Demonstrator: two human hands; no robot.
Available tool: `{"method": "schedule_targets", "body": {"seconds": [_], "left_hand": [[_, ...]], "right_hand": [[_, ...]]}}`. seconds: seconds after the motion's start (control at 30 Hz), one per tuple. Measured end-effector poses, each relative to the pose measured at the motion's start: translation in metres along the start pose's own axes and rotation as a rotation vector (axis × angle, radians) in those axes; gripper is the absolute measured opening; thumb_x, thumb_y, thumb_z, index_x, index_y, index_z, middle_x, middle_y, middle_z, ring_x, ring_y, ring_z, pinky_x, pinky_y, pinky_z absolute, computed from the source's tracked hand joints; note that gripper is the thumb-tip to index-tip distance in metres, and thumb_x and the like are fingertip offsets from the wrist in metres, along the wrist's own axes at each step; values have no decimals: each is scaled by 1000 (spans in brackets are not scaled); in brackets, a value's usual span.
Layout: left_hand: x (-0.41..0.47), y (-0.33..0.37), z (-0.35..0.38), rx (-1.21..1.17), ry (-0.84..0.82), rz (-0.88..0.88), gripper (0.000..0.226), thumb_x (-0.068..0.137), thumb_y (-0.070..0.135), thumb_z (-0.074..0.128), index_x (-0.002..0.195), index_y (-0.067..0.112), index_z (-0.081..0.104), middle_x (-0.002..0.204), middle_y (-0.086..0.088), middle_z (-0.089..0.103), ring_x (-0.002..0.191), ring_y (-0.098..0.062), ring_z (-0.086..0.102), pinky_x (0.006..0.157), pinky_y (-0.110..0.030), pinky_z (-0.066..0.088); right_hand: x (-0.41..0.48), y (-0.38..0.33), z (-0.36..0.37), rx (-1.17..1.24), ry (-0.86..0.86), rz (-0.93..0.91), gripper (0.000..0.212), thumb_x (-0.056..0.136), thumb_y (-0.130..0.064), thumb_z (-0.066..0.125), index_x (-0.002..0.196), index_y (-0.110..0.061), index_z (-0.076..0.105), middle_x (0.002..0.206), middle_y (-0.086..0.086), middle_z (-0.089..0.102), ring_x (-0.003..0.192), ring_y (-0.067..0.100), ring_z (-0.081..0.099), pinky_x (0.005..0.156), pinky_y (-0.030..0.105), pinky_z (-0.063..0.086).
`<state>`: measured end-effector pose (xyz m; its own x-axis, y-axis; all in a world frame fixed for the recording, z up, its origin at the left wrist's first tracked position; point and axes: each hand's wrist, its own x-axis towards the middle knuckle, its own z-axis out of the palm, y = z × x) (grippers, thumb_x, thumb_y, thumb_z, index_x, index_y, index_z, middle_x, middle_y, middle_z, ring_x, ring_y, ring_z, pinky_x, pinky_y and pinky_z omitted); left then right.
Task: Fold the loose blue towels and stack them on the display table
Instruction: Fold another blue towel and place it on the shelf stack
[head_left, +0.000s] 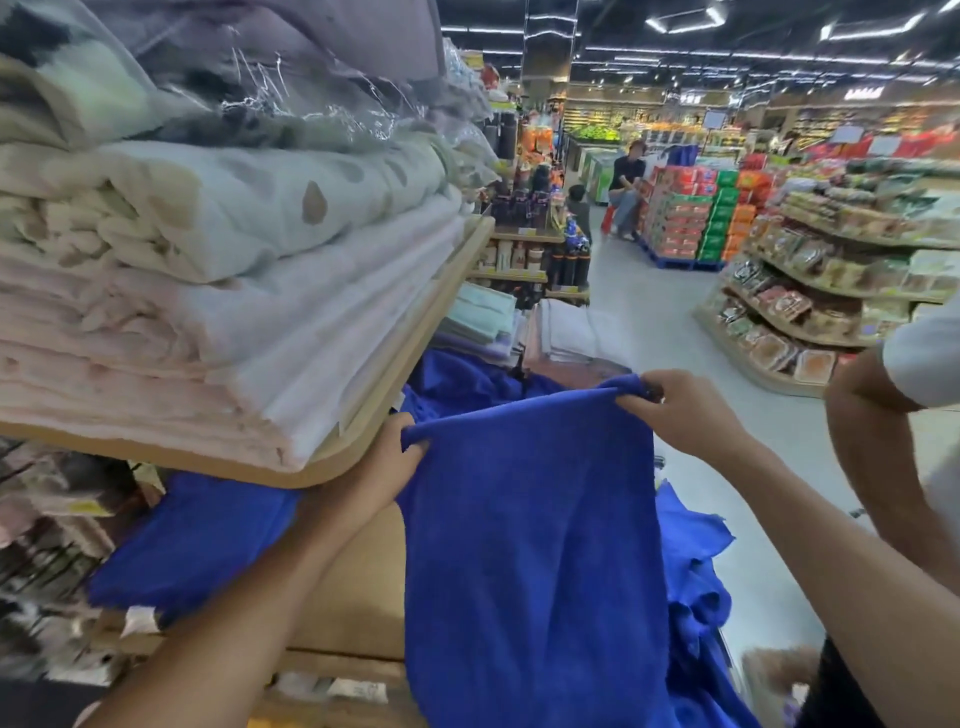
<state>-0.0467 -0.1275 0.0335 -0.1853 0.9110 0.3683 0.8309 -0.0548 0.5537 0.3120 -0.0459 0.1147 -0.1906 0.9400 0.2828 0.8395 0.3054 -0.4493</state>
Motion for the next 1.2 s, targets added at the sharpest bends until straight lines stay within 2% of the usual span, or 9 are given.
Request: {"method": "schedule_targets", "body": {"seconds": [0.13,0.3,0.37,0.5,0.57,0.67,0.77,0.9,1.2], "left_hand": [[33,25,5,-183,1,-44,31,78,-4,54,57,18,52,56,4,46,54,-7,41,52,-24,29],[101,56,23,-681,9,-309,33,96,-7,41,77,17,51,66,-7,49,47,-14,49,38,-22,42],[117,57,33,-806,93,-326,33,98,-5,40,79,19,53,79,-8,58,69,-19,60,58,-24,56],[131,37,55,-449,185,-255,28,94,3,50,115,11,67,119,-12,68,113,-30,62,103,-43,47],[130,27,67,-342,-51,-163,45,95,5,54,140,12,55,139,-12,59,129,-30,54,109,-41,42],[110,5,84,-73,-403,-54,74,93,15,63,159,26,30,155,-12,41,134,-31,50,110,-35,42],[72,-14,90,-7,-409,14,54,91,14,63,142,26,53,132,-5,60,98,-27,64,91,-28,46],[-1,-44,78,-41,-365,-14,5,91,22,65,93,26,67,87,10,66,72,-11,59,79,-39,53],[-154,-90,33,-350,-914,-618,48,100,48,54,69,15,70,65,-9,73,53,-16,66,49,-23,50]], "right_hand": [[24,15,14,-30,-22,172,28,93,-43,62,70,-27,62,66,-6,62,64,19,59,54,30,37],[71,14,20,616,11,424,15,99,-15,53,91,-15,65,67,3,69,46,15,61,42,19,42],[89,7,29,748,37,421,20,99,-10,46,98,-17,65,80,5,74,56,13,71,48,21,51],[108,4,64,725,112,323,27,97,-4,43,94,-17,66,97,9,69,81,19,66,65,31,52],[106,14,87,540,3,251,22,98,-12,54,117,-12,64,110,12,68,101,26,64,84,40,51],[83,28,120,246,-213,260,93,95,-21,68,163,-14,6,134,19,60,106,36,65,84,38,50],[49,40,142,169,-191,248,107,92,-21,67,162,-21,-14,141,19,56,104,36,65,80,36,50],[-15,29,173,161,-237,18,73,96,-28,64,159,-23,28,154,-1,41,135,21,49,103,36,47],[-121,4,247,-90,-383,-358,55,102,-46,53,151,-22,48,160,-1,41,149,23,34,120,37,28]]}}
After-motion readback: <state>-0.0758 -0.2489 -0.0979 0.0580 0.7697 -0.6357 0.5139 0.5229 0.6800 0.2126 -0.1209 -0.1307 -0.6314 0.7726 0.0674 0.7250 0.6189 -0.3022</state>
